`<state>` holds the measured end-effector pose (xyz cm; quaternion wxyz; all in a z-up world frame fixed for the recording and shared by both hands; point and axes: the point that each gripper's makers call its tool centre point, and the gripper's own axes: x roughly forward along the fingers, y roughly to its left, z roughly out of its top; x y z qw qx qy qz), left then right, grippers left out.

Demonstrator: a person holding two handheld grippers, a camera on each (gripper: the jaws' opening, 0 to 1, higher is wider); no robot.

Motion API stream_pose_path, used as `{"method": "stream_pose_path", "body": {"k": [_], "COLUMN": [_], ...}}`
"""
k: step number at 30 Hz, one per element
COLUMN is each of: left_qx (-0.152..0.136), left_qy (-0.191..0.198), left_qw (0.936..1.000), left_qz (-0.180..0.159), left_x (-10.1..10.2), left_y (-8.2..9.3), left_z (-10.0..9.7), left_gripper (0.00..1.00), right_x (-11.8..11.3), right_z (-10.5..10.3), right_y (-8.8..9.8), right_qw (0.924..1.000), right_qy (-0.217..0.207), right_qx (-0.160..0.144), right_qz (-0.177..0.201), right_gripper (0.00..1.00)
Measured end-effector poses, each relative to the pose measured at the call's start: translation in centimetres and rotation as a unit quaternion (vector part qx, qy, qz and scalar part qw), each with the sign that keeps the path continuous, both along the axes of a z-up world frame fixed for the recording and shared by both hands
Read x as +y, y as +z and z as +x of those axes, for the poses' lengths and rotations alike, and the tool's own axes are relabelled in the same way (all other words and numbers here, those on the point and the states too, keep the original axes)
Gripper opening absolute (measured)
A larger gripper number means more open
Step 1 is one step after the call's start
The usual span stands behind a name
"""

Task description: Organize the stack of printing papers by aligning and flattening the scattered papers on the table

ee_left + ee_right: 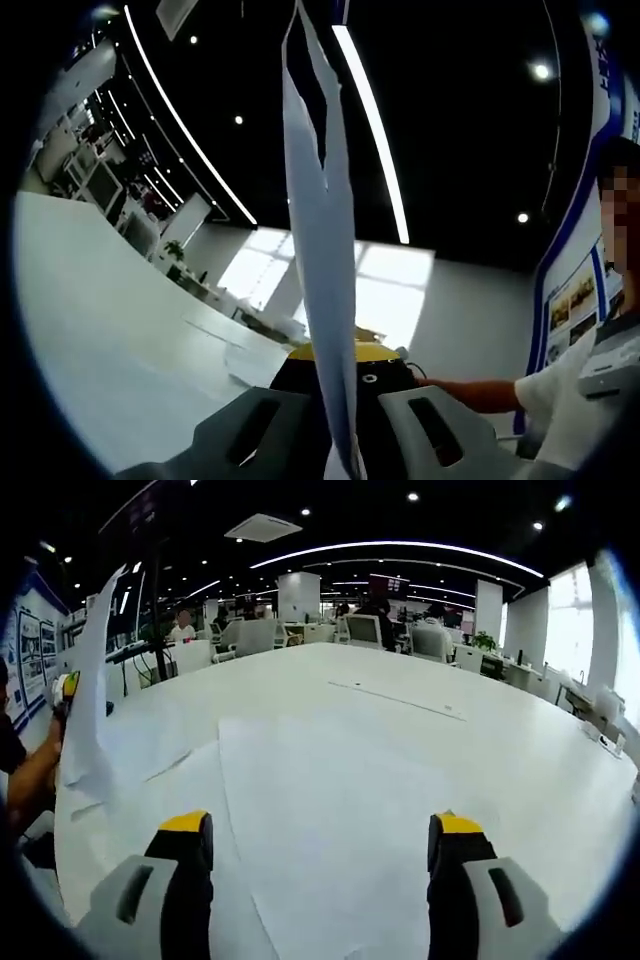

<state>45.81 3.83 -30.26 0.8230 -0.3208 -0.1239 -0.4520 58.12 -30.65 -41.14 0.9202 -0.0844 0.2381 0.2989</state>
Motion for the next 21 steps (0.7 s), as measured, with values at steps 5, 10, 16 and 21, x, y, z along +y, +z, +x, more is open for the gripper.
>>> {"method": "stream_pose_path", "body": {"k": [5, 10, 16, 21], "left_qx": [0.001, 0.001, 0.000, 0.000], "left_qy": [-0.001, -0.002, -0.002, -0.002], "left_qw": [1.0000, 1.0000, 1.0000, 1.0000], "left_qz": [0.000, -0.002, -0.003, -0.004], "left_x": [-0.2, -0.2, -0.1, -0.1], "left_y": [0.0, 0.1, 0.1, 0.1], "left_z": [-0.1, -0.2, -0.2, -0.1], "left_gripper": [0.06, 0.06, 0.06, 0.06], "right_x": [0.3, 0.8, 1.3, 1.6], "right_z": [0.0, -0.2, -0.2, -0.3], "right_y": [0.0, -0.2, -0.8, -1.0], "right_qw": [1.0000, 0.9999, 0.9997, 0.9996], "right_qy": [0.004, 0.009, 0.018, 0.022], "right_qx": [0.001, 0.005, 0.012, 0.015], "right_qz": [-0.003, -0.003, -0.009, -0.010], "right_gripper": [0.84, 0.83, 0.85, 0.85]}}
